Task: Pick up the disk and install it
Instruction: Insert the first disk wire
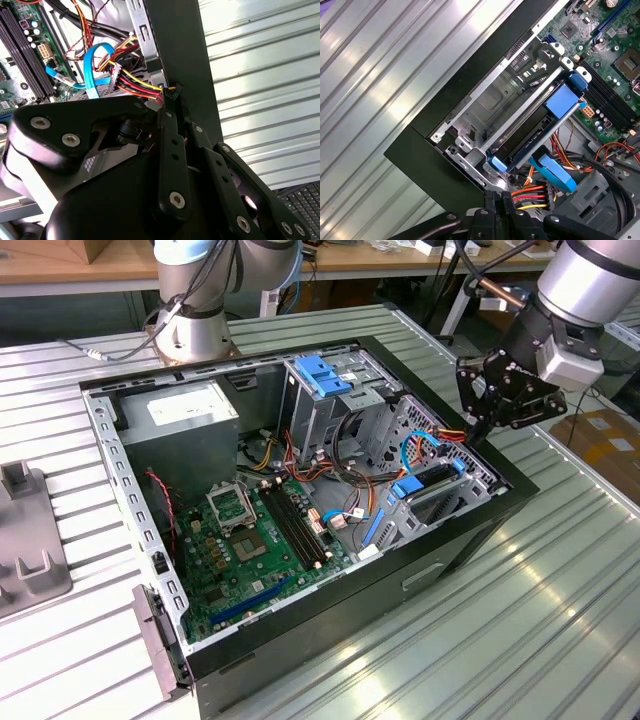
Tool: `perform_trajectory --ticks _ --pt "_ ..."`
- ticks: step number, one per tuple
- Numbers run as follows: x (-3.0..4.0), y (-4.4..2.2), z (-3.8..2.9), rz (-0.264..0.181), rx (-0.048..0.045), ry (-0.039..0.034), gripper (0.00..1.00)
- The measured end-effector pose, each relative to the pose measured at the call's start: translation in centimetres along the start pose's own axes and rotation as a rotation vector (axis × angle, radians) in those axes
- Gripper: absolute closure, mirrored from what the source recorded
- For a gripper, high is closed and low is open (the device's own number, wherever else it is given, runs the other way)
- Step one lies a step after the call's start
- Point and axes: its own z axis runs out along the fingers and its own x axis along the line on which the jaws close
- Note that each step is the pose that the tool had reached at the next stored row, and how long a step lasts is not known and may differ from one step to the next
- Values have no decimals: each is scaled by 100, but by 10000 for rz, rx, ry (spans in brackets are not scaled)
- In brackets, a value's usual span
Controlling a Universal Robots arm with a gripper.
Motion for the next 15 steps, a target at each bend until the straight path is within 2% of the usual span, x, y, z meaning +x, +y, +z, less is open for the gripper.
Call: perform_trajectory --ticks 7,15 --pt "-5 19 0 267 6 14 83" --pt "-51 76 -2 424 12 21 83"
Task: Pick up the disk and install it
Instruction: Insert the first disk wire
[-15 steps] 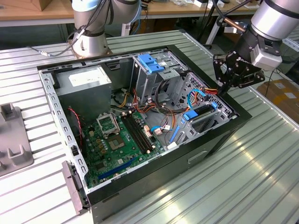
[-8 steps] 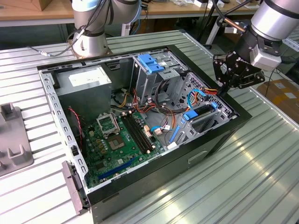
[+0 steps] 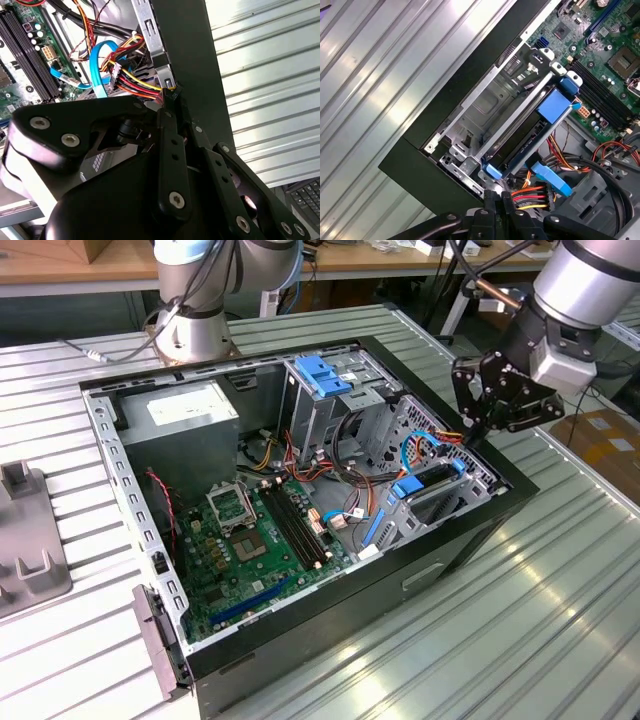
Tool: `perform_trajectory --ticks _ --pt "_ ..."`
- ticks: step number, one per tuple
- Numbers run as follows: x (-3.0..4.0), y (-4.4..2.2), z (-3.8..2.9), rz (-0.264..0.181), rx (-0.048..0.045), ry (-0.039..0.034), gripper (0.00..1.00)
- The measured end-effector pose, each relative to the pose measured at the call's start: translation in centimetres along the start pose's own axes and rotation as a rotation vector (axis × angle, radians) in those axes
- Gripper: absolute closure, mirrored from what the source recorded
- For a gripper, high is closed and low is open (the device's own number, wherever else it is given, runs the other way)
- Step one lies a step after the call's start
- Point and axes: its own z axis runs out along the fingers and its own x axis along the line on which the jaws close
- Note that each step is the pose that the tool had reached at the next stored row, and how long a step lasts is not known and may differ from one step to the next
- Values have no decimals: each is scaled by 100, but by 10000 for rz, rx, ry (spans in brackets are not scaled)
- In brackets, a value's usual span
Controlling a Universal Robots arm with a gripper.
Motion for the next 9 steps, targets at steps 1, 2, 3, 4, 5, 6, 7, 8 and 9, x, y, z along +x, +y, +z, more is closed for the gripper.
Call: perform_trajectory --ticks 1,2,3,4,5,6,7,8,9 --pt "-6 8 0 11 0 0 83" --pt "-14 18 0 23 1 -1 83" --pt "-20 26 -1 32 2 -1 83" --pt "-26 35 -1 41 4 -2 83" --pt "-34 44 -2 49 5 -2 83" --pt "-49 65 -2 64 8 -5 83" --pt "-62 82 -3 74 11 -7 83" --pt "-74 97 -4 81 14 -10 83" --pt "-87 115 -4 91 17 -13 83"
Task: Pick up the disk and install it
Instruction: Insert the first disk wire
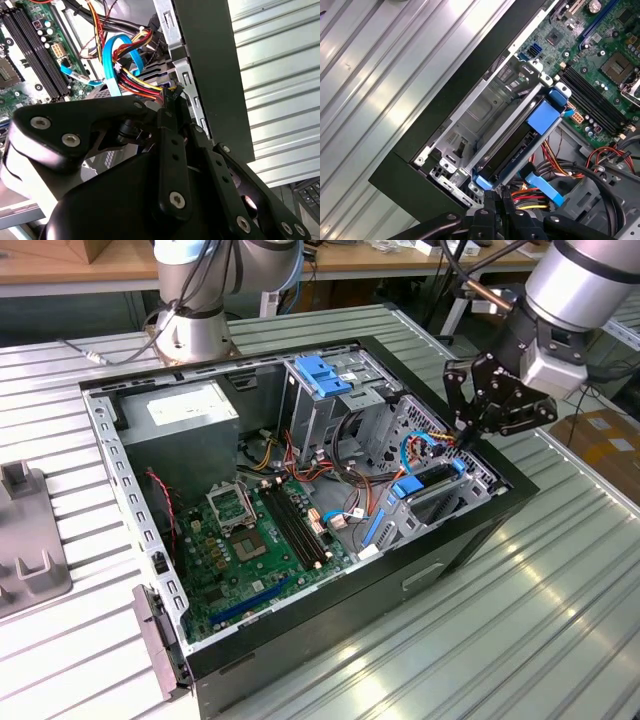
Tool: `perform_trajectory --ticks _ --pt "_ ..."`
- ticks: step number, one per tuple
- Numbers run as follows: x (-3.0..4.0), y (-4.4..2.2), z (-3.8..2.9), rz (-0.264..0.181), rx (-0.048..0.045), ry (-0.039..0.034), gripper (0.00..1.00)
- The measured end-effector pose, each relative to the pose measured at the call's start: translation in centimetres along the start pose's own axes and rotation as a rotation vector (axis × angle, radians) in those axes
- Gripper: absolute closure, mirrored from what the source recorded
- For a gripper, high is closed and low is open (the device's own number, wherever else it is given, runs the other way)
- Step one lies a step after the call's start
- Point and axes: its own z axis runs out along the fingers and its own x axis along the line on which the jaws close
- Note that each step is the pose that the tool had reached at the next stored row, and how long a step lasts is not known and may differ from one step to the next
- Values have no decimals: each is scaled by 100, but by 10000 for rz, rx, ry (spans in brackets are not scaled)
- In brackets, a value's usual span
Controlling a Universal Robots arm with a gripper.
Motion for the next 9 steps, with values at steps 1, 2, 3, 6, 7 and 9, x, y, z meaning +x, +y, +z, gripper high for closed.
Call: perform_trajectory --ticks 1,2,3,6,7,9 --pt "-9 12 -1 7 1 -1 83" --pt "-17 22 -1 12 3 -2 83" --pt "-24 32 -1 17 4 -2 83" --pt "-46 64 -2 39 5 -2 83" --pt "-46 64 -2 41 4 -2 83" --pt "-46 63 -2 43 4 -1 83"
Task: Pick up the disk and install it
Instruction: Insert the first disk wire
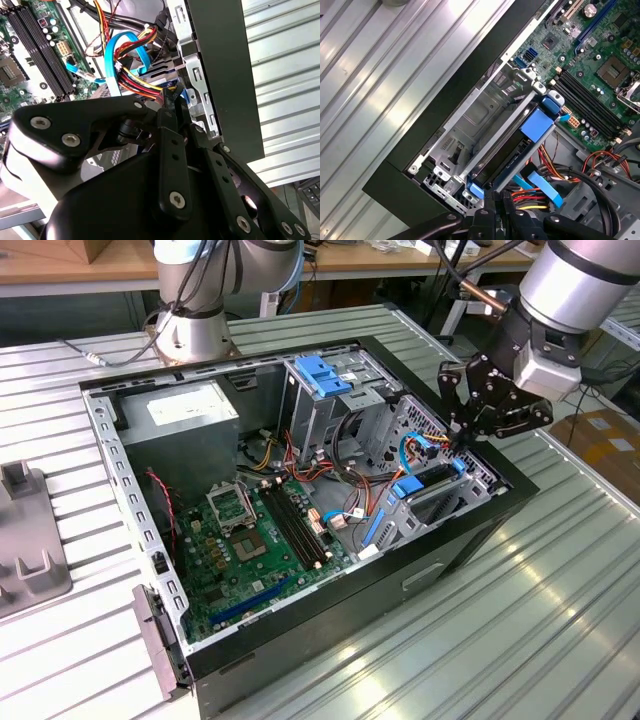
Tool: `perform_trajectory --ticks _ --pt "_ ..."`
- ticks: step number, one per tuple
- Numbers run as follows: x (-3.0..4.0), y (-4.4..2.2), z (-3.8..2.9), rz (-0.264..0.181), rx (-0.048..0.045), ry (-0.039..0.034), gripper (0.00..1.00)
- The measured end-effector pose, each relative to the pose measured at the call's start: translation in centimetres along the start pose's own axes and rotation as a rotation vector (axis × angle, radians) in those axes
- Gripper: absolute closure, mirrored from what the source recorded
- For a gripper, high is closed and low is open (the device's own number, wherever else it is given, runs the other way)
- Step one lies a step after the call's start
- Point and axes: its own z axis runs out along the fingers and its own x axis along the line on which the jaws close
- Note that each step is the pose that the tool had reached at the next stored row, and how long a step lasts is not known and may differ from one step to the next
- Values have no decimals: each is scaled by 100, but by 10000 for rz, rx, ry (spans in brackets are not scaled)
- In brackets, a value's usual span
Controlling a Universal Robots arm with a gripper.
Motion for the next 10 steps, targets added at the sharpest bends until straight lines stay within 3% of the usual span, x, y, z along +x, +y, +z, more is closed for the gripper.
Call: perform_trajectory --ticks 5,10 --pt "0 0 0 174 5 9 83" --pt "0 1 3 804 20 44 83"
